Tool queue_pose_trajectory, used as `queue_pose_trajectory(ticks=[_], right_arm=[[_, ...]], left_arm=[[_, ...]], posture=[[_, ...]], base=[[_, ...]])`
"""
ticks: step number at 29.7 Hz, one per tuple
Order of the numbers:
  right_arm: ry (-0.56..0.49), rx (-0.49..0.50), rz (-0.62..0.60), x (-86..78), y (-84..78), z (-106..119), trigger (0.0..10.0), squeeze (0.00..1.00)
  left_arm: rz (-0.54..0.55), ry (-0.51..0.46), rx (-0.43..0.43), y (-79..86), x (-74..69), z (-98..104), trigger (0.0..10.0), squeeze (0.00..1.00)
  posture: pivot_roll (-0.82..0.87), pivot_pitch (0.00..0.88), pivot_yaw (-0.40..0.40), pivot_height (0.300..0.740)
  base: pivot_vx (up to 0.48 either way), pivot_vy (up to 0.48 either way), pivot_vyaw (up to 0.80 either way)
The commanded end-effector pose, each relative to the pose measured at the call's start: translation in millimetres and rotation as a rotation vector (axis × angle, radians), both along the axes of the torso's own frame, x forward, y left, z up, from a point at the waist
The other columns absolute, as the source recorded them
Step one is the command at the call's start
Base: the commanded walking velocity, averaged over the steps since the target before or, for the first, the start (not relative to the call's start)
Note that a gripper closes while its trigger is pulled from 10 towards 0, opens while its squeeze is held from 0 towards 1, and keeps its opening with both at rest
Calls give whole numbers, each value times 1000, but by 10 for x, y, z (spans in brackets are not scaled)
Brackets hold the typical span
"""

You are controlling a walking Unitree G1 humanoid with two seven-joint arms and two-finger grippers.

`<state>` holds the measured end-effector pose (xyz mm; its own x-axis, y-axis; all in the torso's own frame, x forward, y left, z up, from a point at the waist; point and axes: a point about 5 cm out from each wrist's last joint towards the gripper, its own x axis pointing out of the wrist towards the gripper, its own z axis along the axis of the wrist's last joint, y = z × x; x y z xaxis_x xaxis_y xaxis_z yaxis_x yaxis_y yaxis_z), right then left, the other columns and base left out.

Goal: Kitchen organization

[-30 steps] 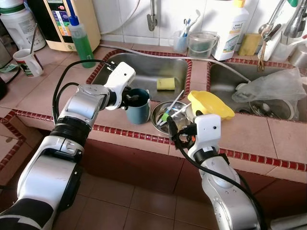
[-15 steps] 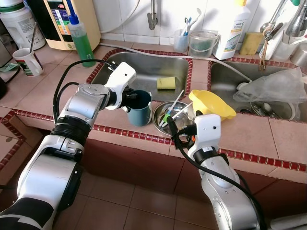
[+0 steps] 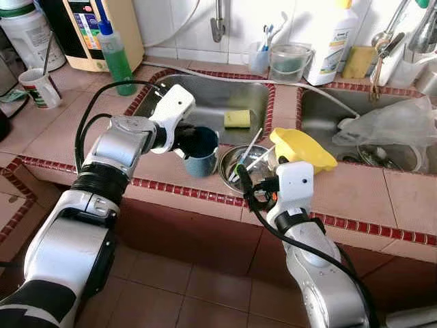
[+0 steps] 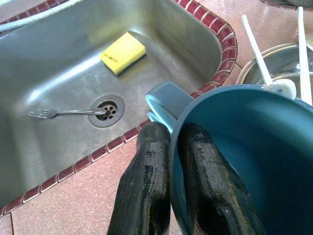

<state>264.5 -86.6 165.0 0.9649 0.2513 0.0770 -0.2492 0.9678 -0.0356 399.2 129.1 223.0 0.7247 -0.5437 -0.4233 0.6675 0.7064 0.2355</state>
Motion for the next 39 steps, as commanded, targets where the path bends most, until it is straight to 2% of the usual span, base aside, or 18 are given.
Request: queue_pose_trajectory(ticks=[1, 10, 14, 18, 20, 21, 22, 23, 26, 28, 29, 31, 32, 34, 35, 37, 39], right_arm=[[-3, 9, 2, 5, 28, 12, 10000, 0], [-8, 10, 12, 23, 48, 16, 10000, 0], [-13, 8, 13, 43, 47, 25, 10000, 0], [-19, 18, -1, 87, 9, 43, 10000, 0], [-19, 21, -4, 94, 2, 45, 10000, 0], [-22, 25, -8, 103, -9, 52, 10000, 0], [-25, 30, -10, 112, -20, 60, 10000, 0], [-35, 42, -10, 126, -37, 76, 10000, 0], [-65, 56, 4, 145, -61, 112, 10000, 0], [-86, 67, 11, 159, -79, 137, 10000, 0], [-104, 74, 28, 170, -93, 156, 10000, 0], [-122, 73, 50, 181, -106, 171, 10000, 0], [-142, 74, 66, 199, -133, 189, 10000, 0], [-156, 91, 70, 223, -160, 209, 10000, 0], [-173, 103, 70, 249, -187, 237, 10000, 0], [-195, 113, 83, 274, -205, 263, 10000, 0], [-206, 109, 84, 291, -220, 267, 10000, 0]], left_arm=[[-9, 5, 21, 2, 1, 7, 0, 0], [9, -19, 16, 62, 21, 73, 0, 0], [27, -17, -25, 107, 25, 109, 0, 0], [40, -27, -124, 157, 8, 154, 0, 0], [42, -30, -143, 162, 3, 160, 0, 0], [40, -36, -172, 166, -8, 165, 5451, 0], [39, -44, -198, 171, -21, 167, 9098, 0], [52, -67, -250, 182, -38, 170, 10000, 0], [91, -109, -357, 210, -74, 177, 10000, 0], [103, -156, -378, 216, -99, 183, 10000, 0], [124, -144, -420, 219, -122, 154, 10000, 0], [144, -150, -442, 218, -142, 127, 10000, 0], [194, -205, -466, 227, -170, 106, 10000, 0], [242, -242, -502, 236, -205, 90, 10000, 0], [270, -290, -523, 235, -248, 81, 10000, 0], [285, -348, -495, 223, -312, 26, 10000, 0], [291, -383, -521, 209, -355, 20, 10000, 0]], posture=[[-75, 67, 78, 740], [-68, 48, 65, 740], [-68, 42, 61, 740], [-66, 26, 49, 740], [-66, 25, 48, 740], [-66, 21, 44, 740], [-65, 19, 42, 740], [-63, 16, 38, 740], [-60, 12, 33, 740], [-57, 10, 29, 740], [-55, 9, 26, 740], [-48, 6, 19, 740], [-43, 6, 14, 740], [-42, 5, 13, 740], [-35, 5, 7, 740], [-30, 5, 3, 740], [-25, 5, -1, 740]], base=[[0, 0, 0], [0, 0, 0], [0, 0, 0], [0, 0, 0], [0, 0, 0], [0, 0, 0], [0, 0, 0], [0, 0, 0], [0, 0, 0], [0, 0, 0], [0, 0, 0], [0, 0, 0], [0, 0, 0], [0, 0, 0], [0, 0, 0], [0, 0, 0], [0, 0, 0]])
